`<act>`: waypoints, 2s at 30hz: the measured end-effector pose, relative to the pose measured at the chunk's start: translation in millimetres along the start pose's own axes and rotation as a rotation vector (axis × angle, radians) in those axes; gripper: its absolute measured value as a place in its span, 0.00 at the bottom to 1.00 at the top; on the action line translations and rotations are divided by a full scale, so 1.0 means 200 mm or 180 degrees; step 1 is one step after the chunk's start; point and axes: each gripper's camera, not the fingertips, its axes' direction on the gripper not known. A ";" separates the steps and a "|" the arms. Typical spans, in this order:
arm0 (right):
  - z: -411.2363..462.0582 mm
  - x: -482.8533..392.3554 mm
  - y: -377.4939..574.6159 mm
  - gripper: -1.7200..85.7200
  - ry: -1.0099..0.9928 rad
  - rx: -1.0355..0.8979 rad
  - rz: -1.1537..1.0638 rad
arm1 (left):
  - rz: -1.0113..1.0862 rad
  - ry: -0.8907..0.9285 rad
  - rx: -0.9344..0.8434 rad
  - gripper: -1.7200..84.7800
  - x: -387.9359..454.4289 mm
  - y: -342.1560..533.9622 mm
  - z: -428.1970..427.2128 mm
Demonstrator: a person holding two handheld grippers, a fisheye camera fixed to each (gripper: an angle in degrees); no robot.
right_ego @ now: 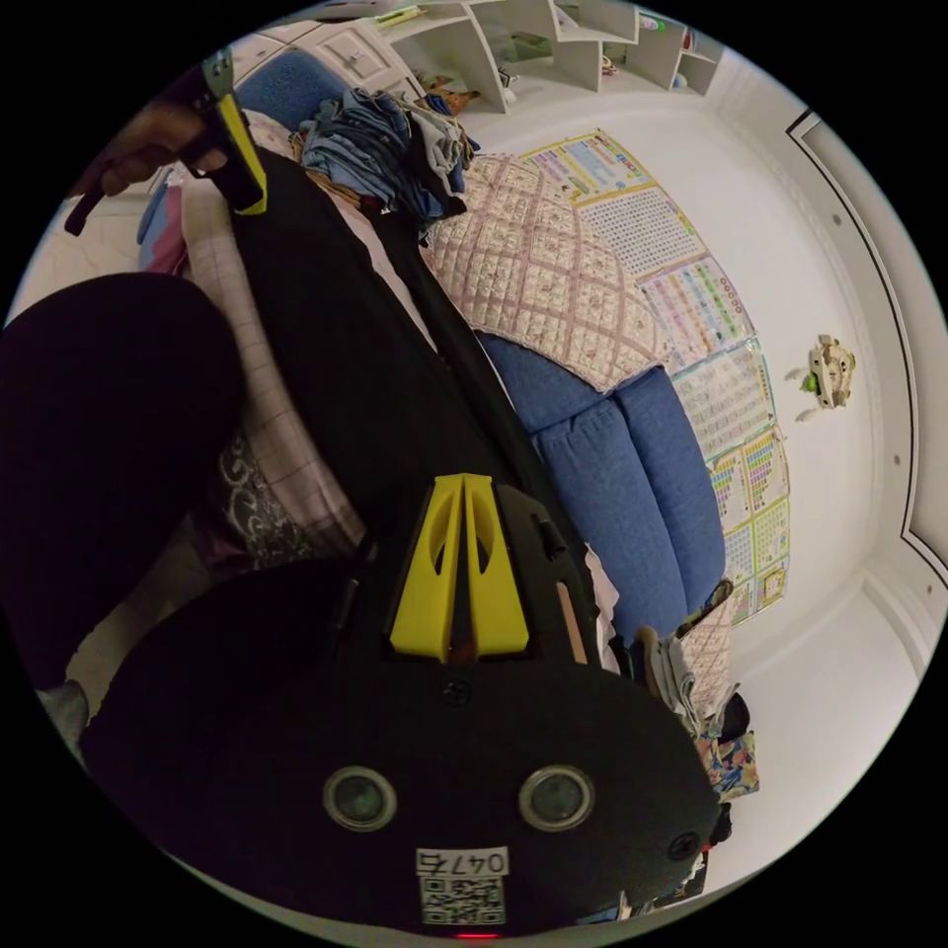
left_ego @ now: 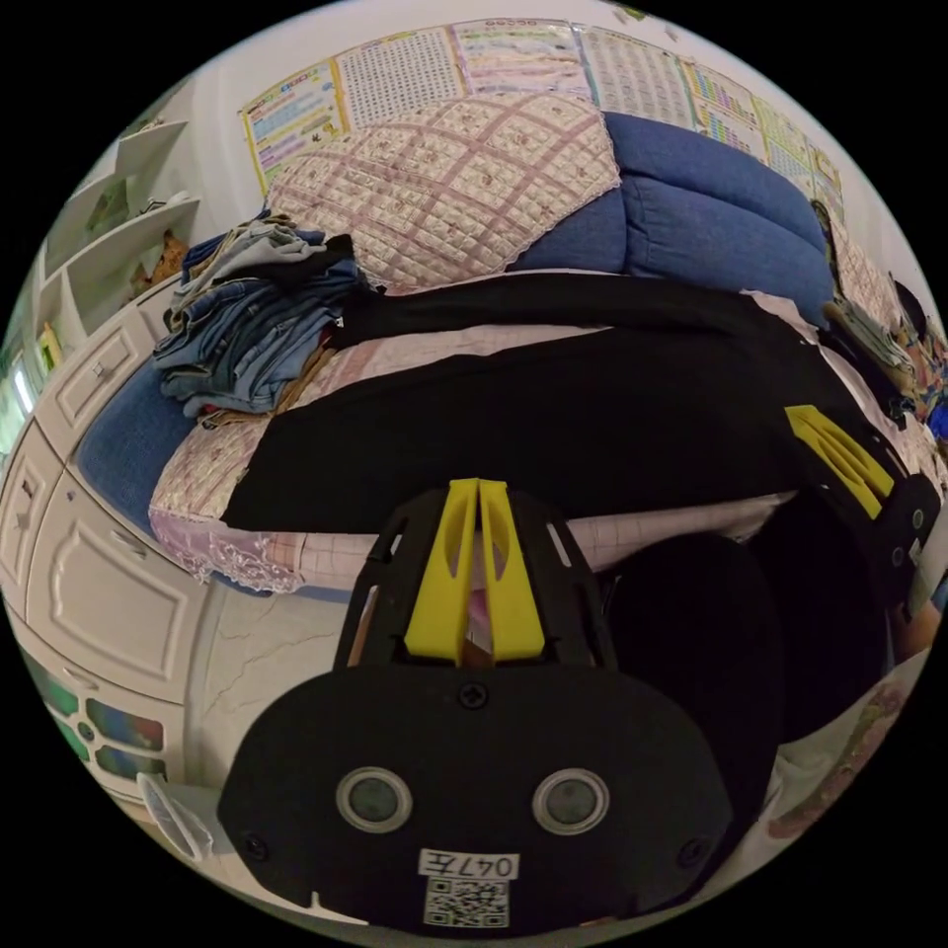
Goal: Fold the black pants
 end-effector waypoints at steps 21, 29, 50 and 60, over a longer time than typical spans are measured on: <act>0.08 0.03 0.05 0.01 0.0036 0.0000 -0.0027 | -0.0068 0.0127 -0.0110 0.01 -0.04 0.03 0.49; 0.12 0.02 0.06 0.01 0.0046 -0.0007 -0.0045 | -0.0045 0.0143 -0.0124 0.01 -0.06 0.01 0.61; 0.18 -0.01 0.09 0.01 0.0053 -0.0007 -0.0053 | -0.0059 0.0178 -0.0136 0.01 -0.14 -0.02 0.79; 0.20 -0.02 0.10 0.01 0.0056 -0.0007 -0.0058 | -0.0075 0.0211 -0.0131 0.01 -0.18 -0.04 0.83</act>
